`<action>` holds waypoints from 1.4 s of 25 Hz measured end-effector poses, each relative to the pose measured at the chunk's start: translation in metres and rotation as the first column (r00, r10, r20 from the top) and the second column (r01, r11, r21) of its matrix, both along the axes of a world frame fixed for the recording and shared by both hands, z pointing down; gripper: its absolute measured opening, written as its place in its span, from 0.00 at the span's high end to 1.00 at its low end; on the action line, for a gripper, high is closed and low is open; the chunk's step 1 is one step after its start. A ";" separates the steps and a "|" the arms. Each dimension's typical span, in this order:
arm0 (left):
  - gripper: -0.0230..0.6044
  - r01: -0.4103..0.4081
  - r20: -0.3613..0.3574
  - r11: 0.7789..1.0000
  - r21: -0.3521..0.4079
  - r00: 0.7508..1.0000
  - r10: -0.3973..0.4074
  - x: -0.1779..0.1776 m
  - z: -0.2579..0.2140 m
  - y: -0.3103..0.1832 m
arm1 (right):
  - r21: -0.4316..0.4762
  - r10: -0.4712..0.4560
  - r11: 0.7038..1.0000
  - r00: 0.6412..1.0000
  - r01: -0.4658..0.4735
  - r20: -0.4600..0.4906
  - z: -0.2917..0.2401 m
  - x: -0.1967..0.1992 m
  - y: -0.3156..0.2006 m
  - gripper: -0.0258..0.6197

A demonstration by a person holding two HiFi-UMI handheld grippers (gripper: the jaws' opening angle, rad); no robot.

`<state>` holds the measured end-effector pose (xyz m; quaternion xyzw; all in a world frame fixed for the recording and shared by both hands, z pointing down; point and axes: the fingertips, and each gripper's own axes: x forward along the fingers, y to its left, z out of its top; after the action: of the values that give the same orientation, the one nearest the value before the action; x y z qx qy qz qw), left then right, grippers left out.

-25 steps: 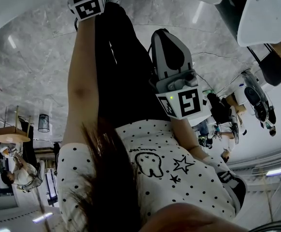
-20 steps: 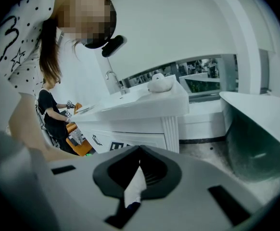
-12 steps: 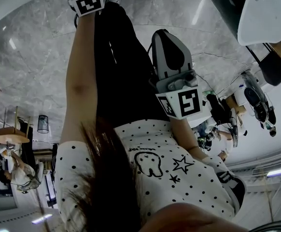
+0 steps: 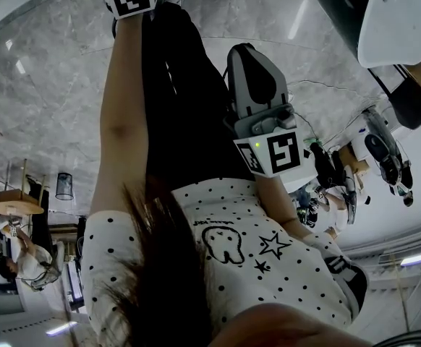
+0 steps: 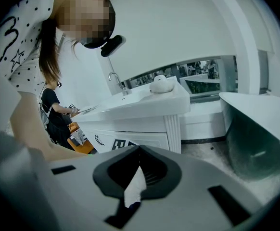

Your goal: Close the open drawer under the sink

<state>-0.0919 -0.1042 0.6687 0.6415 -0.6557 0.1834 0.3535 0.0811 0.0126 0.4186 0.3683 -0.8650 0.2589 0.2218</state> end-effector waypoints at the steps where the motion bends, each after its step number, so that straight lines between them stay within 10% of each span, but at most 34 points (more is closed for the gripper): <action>1: 0.70 -0.002 -0.007 1.000 0.005 1.000 0.002 0.001 -0.002 0.000 | -0.001 -0.002 1.000 1.000 0.002 0.001 -0.001 -0.001 0.001 0.94; 35: 0.96 0.068 0.077 0.979 0.190 0.993 -0.084 -0.021 -0.126 0.037 | 0.050 -0.063 0.997 0.997 0.061 0.047 -0.043 -0.034 0.006 0.94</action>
<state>-0.1130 -0.0676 0.5428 0.6378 -0.7086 0.1343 0.2702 0.0467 0.0190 0.3757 0.3402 -0.8870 0.2398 0.1999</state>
